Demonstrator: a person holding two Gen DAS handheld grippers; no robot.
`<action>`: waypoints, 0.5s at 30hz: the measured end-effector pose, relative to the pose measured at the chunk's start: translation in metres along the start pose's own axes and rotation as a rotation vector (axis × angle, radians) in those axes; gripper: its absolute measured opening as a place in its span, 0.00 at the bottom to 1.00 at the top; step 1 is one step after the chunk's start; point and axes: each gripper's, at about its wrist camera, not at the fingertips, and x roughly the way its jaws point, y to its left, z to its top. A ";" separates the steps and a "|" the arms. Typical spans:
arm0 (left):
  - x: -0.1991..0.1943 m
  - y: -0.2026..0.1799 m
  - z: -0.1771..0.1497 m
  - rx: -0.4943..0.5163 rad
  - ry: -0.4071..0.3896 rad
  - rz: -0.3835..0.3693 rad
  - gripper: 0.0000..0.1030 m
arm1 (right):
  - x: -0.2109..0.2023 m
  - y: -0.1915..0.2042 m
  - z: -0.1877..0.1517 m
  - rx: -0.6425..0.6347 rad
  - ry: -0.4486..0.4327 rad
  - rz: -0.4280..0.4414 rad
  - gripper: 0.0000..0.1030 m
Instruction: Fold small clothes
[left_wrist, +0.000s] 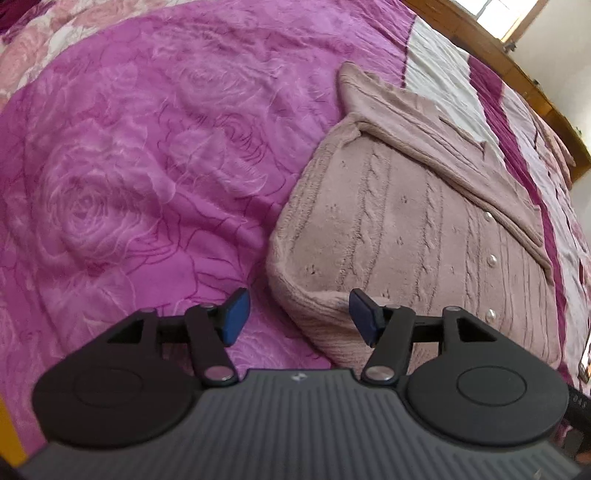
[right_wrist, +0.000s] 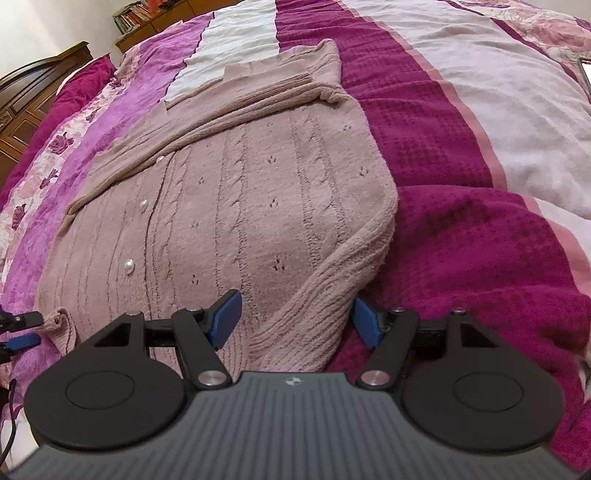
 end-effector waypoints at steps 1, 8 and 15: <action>0.001 0.000 0.001 -0.014 -0.003 -0.002 0.59 | 0.000 0.000 0.000 0.003 -0.001 0.002 0.70; 0.018 -0.004 0.003 -0.037 0.045 -0.055 0.59 | 0.005 -0.007 0.002 0.048 0.001 0.044 0.70; 0.026 -0.012 -0.003 0.008 0.037 -0.040 0.50 | 0.012 -0.005 0.002 0.050 0.007 0.018 0.54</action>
